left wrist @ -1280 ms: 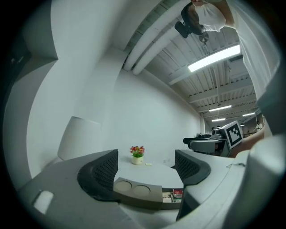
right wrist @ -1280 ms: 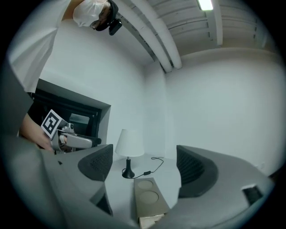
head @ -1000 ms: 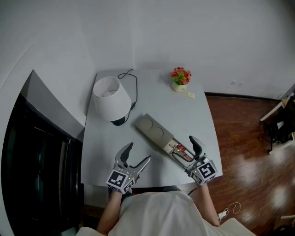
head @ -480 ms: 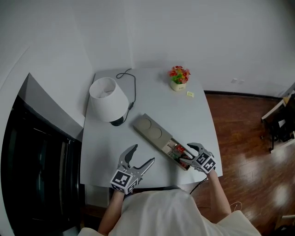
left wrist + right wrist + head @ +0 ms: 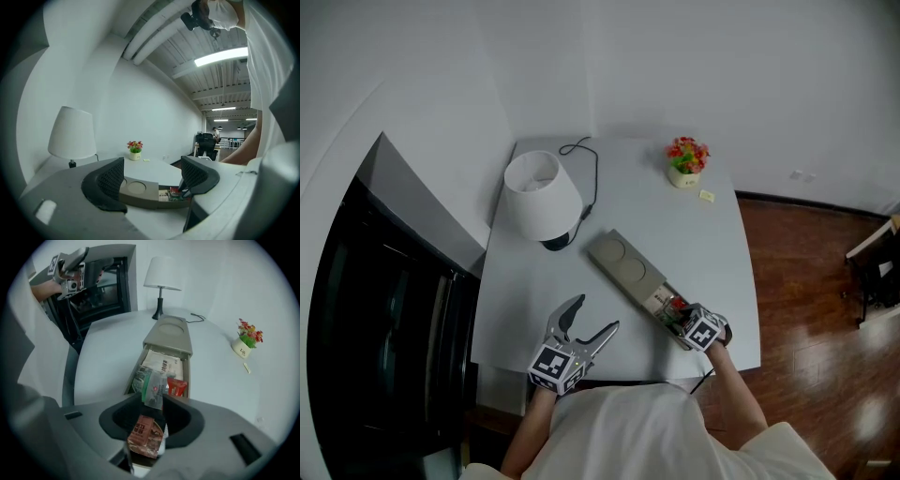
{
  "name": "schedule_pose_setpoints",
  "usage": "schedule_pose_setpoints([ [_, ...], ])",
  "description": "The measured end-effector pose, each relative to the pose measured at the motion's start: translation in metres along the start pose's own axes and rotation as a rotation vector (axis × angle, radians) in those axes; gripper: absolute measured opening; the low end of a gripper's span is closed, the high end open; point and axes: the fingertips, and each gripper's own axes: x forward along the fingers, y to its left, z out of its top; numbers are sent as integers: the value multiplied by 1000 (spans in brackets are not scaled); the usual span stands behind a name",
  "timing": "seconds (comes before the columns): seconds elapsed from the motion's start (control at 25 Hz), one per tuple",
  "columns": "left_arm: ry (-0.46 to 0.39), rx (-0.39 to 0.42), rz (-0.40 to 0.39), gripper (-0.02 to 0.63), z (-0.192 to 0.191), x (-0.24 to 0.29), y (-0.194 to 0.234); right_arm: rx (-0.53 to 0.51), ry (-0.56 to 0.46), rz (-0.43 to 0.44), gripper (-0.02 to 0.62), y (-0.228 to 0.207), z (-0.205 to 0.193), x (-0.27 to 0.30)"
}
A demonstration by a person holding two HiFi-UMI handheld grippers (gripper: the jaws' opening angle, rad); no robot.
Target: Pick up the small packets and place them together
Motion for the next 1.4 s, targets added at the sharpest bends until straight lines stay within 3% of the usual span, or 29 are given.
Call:
schedule_pose_setpoints([
  [0.08,3,-4,12,370,-2,-4,3,-35,50,-33,130,-1,-6,5],
  [0.12,6,-4,16,370,-3,-6,4,-48,65,-47,41,-1,-8,7],
  [0.2,11,-5,24,370,-4,-9,5,-52,63,-66,2,0,-7,5],
  [0.56,-3,-22,54,368,-4,-18,15,-25,-98,-172,2,-11,44,-53],
  [0.76,-8,-26,64,370,-3,-21,19,-95,-199,-220,0,-34,104,-73],
  [0.96,-13,-33,97,370,0,-28,30,-63,-327,-193,0,-53,181,-58],
  [1.12,-26,-40,140,370,5,-37,44,-57,-295,-195,0,-54,218,-23],
  [1.4,-27,-55,210,370,1,-59,62,-107,-140,-252,2,-61,248,34],
])
